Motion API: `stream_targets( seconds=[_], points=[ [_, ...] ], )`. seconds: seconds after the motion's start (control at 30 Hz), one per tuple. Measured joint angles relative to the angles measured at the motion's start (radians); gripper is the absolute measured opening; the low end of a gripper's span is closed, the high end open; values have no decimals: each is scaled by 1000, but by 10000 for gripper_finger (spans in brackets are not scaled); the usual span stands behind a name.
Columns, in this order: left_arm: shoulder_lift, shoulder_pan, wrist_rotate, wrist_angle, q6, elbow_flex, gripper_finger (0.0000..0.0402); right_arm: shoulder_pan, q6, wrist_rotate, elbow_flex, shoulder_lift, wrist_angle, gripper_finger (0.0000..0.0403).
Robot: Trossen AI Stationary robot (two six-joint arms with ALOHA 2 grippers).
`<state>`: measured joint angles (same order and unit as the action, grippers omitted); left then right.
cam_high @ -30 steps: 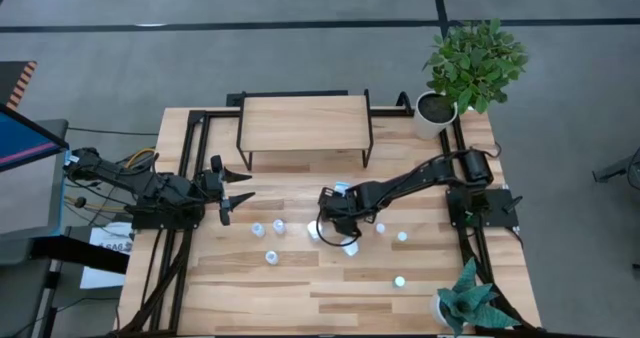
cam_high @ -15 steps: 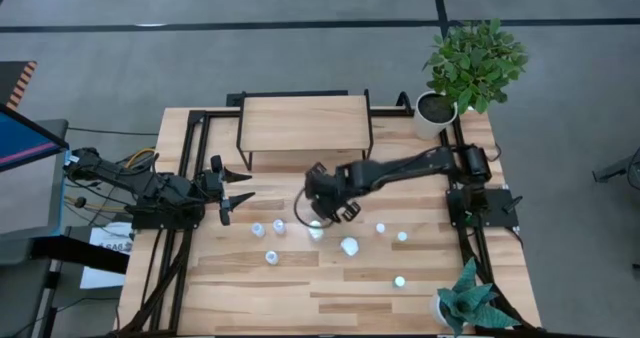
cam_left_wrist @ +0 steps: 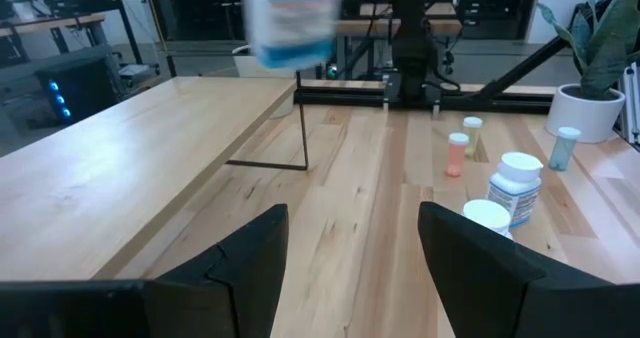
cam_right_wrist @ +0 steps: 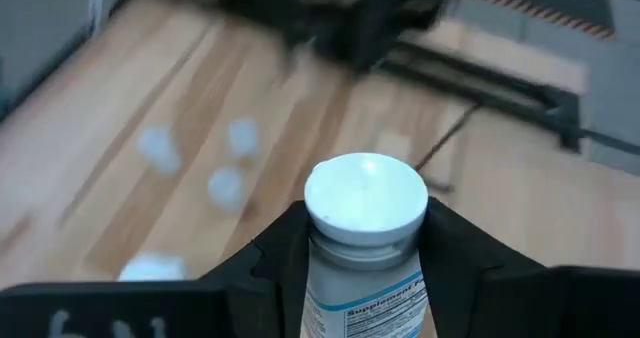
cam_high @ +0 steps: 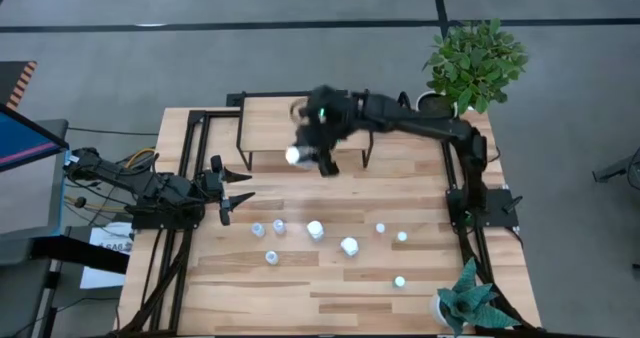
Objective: Pick and place medicine bottles onto shelf by color
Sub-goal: Put the top white pill bottle on the shelf
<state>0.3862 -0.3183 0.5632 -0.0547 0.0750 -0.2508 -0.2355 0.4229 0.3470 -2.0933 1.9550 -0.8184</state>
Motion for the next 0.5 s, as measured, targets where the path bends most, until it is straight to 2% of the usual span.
stream_targets(
  seconds=[0.17, 0.3, 0.5],
  points=[
    [0, 0, 0, 0, 0, 0, 214, -134, -73, 24, 13, 1, 63, 149],
    [0, 0, 0, 0, 0, 0, 214, -224, -134, 23, 86, 4, 160, 151],
    [0, 0, 0, 0, 0, 0, 214, -299, -232, 23, 245, 3, 496, 151]
  ],
)
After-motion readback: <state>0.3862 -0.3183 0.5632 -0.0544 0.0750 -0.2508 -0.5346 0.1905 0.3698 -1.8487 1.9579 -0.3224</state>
